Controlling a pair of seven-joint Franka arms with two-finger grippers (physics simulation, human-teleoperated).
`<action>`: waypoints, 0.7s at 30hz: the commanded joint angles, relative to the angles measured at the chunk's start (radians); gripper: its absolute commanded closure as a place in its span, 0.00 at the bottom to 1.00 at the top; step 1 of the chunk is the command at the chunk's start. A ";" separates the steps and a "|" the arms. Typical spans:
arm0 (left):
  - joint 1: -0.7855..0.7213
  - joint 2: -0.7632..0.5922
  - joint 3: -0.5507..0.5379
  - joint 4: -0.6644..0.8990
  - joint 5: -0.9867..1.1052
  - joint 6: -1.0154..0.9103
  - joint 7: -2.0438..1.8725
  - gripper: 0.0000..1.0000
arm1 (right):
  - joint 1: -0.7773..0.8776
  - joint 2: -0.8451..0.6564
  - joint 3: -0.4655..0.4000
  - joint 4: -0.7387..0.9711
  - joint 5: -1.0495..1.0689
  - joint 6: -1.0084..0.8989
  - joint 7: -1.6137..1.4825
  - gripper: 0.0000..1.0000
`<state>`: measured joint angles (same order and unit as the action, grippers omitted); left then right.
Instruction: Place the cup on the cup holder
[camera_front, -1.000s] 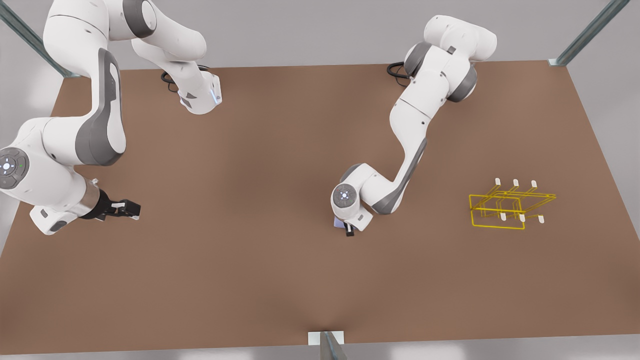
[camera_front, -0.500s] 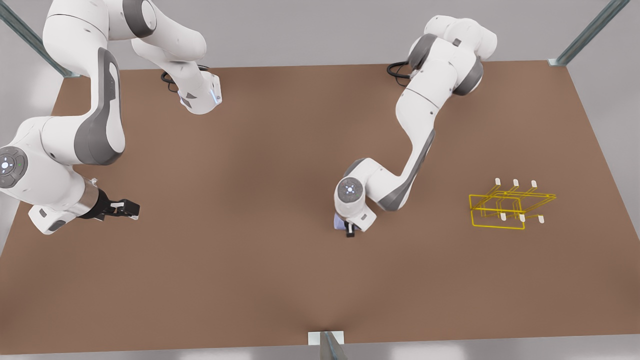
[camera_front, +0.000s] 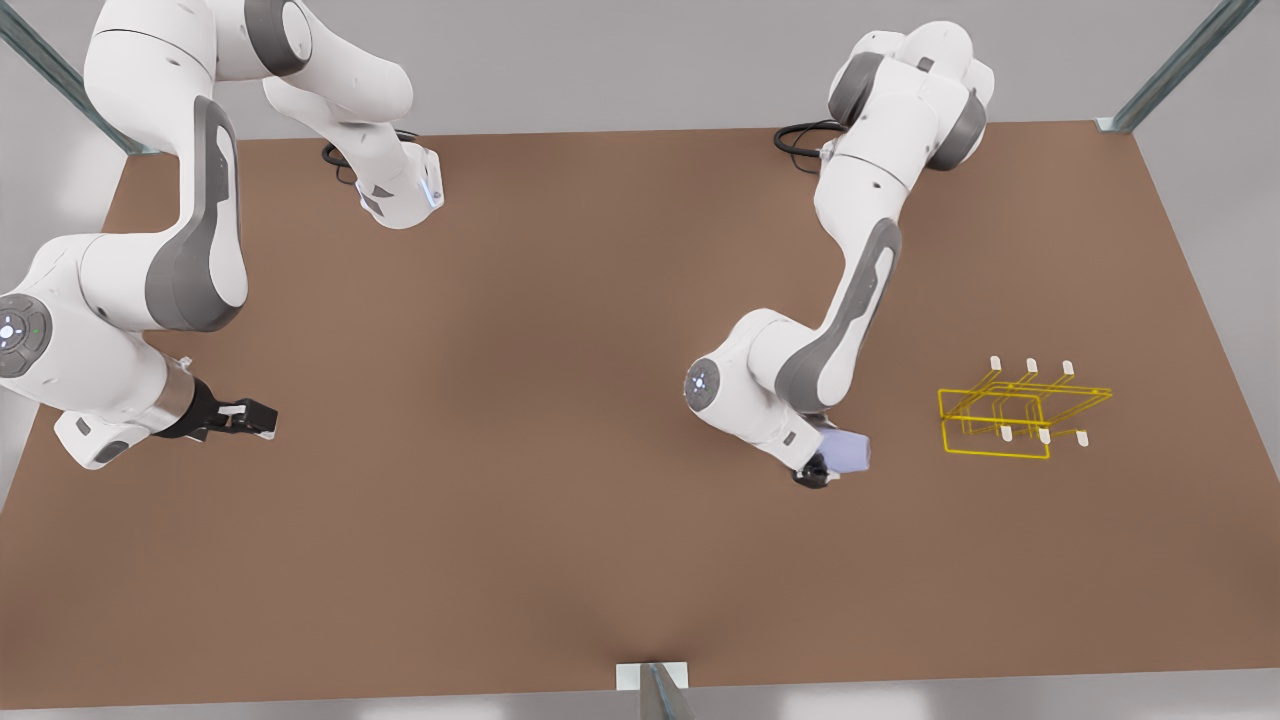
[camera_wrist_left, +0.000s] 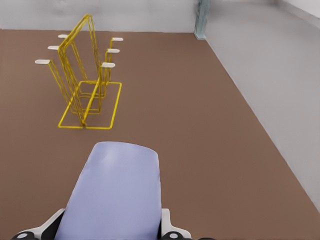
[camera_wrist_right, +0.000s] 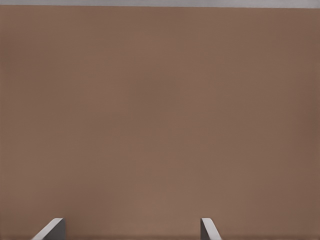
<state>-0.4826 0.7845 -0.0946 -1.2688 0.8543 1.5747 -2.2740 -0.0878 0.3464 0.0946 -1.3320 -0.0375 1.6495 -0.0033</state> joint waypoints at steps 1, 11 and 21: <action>-0.001 0.012 0.019 -0.010 0.215 -0.231 0.034 0.13 | 0.000 -0.001 0.000 0.001 0.001 0.000 -0.007 0.00; 0.056 0.035 0.136 -0.112 0.425 -0.231 0.022 0.13 | -0.003 0.000 -0.001 0.001 0.001 0.000 -0.009 0.00; 0.116 0.041 0.138 -0.224 0.479 -0.214 -0.055 0.13 | -0.003 0.000 -0.001 -0.001 0.001 0.000 -0.007 0.00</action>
<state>-0.3680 0.8270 0.0423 -1.4924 1.3216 1.3632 -2.2807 -0.0906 0.3479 0.0937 -1.3334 -0.0375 1.6494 -0.0087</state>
